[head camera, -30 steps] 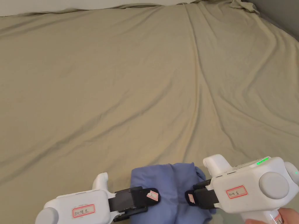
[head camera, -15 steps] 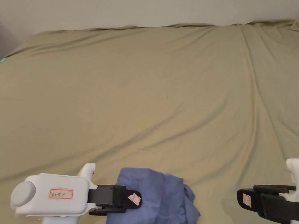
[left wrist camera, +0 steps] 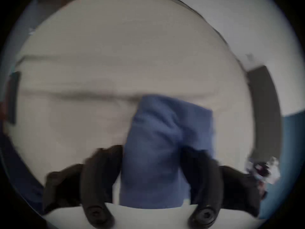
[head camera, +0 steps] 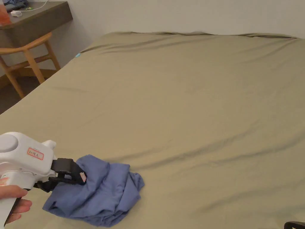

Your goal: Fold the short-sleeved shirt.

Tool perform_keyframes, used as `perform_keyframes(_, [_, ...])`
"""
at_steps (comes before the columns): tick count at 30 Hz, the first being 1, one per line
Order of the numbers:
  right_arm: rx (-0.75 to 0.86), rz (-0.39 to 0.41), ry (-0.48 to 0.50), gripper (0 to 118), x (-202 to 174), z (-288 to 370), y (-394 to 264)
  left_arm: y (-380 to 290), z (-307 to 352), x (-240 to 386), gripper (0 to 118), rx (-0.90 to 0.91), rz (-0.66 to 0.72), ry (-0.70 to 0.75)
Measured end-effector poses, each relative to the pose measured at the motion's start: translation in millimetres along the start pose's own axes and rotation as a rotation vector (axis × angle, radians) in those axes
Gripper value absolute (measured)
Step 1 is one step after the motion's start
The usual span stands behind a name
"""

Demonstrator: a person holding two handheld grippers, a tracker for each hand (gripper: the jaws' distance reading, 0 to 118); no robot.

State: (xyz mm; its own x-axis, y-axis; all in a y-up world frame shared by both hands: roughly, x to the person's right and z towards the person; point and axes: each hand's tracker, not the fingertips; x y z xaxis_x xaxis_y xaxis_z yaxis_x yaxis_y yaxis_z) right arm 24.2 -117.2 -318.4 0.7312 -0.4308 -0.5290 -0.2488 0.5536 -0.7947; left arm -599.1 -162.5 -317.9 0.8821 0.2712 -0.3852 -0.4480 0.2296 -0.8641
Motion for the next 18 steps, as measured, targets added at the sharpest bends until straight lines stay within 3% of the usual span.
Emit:
perform_keyframes(2, [-0.004,0.015,0.004,2,-3.8,1.4,-0.6,4.5,-1.2,-30.0,85,0.11,-0.059,0.148])
perform_keyframes(4, [0.004,0.024,0.012,2,-4.7,9.4,-1.2,-7.7,29.8,-36.0,85,0.22,-0.037,0.068])
perform_keyframes(6, [0.027,0.034,0.009,2,-3.4,20.6,-1.3,-24.9,73.1,-27.7,85,0.362,-0.065,0.123])
perform_keyframes(7, [0.043,0.038,0.003,2,-2.4,26.8,-1.1,-33.6,93.1,-16.1,78,0.437,-0.075,0.167])
perform_keyframes(9, [0.11,0.061,-0.047,2,-2.6,46.5,-0.1,-53.7,132.0,14.7,0,0.613,-0.144,0.188])
perform_keyframes(12, [0.261,0.083,-0.173,2,-2.5,85.5,1.0,-84.3,177.9,77.1,0,0.835,-0.245,0.279])
perform_keyframes(18, [0.587,0.115,-0.409,2,3.5,183.5,3.0,-137.7,196.7,206.0,0,1.108,-0.298,0.188])
